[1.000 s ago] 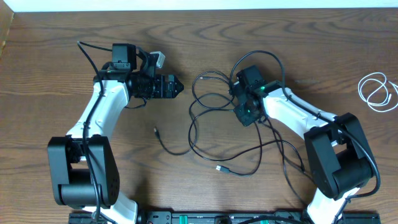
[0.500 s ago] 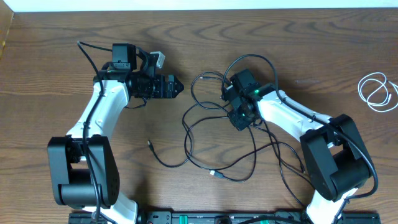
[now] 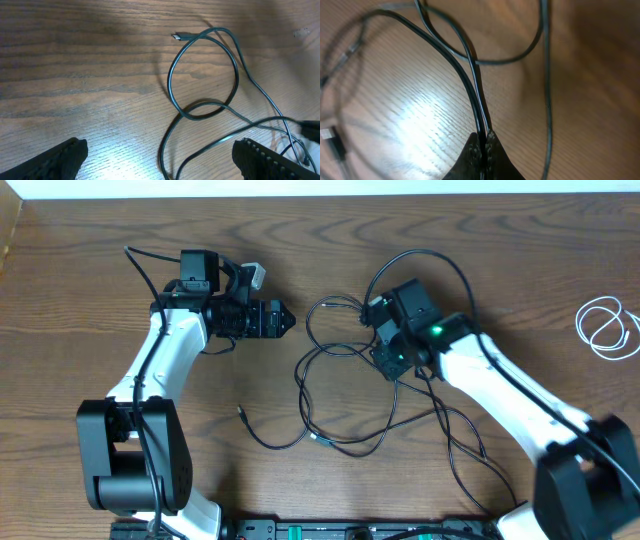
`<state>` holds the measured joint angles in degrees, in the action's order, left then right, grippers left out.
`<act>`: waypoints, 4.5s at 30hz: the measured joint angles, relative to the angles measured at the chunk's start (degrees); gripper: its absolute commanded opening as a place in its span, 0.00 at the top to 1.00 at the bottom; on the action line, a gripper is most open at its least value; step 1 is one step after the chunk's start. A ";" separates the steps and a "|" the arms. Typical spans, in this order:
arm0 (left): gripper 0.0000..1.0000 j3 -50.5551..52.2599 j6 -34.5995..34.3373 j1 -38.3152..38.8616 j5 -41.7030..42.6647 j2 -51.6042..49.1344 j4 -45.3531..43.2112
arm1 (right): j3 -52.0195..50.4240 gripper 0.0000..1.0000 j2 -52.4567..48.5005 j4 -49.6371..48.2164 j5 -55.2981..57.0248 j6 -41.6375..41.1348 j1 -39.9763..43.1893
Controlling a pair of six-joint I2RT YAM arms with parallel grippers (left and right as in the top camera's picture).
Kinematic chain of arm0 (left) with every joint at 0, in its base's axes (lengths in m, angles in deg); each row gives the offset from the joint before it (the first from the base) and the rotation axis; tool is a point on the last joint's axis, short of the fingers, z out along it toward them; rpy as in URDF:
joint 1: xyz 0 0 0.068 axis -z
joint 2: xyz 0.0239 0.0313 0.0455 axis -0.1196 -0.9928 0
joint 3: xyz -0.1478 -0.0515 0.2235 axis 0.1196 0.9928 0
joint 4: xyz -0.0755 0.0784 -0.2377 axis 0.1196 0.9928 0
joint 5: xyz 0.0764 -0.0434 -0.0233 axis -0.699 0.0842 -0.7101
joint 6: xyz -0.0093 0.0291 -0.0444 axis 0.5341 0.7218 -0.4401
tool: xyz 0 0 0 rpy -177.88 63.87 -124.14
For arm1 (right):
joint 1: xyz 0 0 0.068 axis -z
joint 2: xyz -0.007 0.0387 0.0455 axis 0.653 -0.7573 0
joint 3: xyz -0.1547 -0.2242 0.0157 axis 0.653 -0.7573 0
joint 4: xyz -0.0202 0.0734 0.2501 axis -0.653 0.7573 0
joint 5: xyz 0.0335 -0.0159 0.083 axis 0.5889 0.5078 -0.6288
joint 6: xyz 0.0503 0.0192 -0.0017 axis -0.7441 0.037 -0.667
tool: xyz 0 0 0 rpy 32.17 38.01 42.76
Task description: Untangle cables
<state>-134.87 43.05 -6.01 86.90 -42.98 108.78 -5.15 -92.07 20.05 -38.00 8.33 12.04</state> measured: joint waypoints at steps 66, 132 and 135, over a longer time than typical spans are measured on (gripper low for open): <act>0.02 0.00 -0.02 5.20 -1.46 0.00 -1.38 | 0.11 0.60 19.98 4.76 -2.01 -13.51 0.00; 0.02 0.00 -0.02 5.20 -1.49 0.00 -1.62 | 0.11 0.99 -4.26 -9.53 -16.50 -23.71 -0.59; 0.02 0.00 -0.02 5.20 -1.46 0.00 -1.62 | 0.15 0.99 0.66 -9.55 -16.55 -23.39 -0.48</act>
<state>-134.87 43.03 -0.80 85.44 -42.98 107.16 -5.00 -91.42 10.50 -54.54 -15.06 11.56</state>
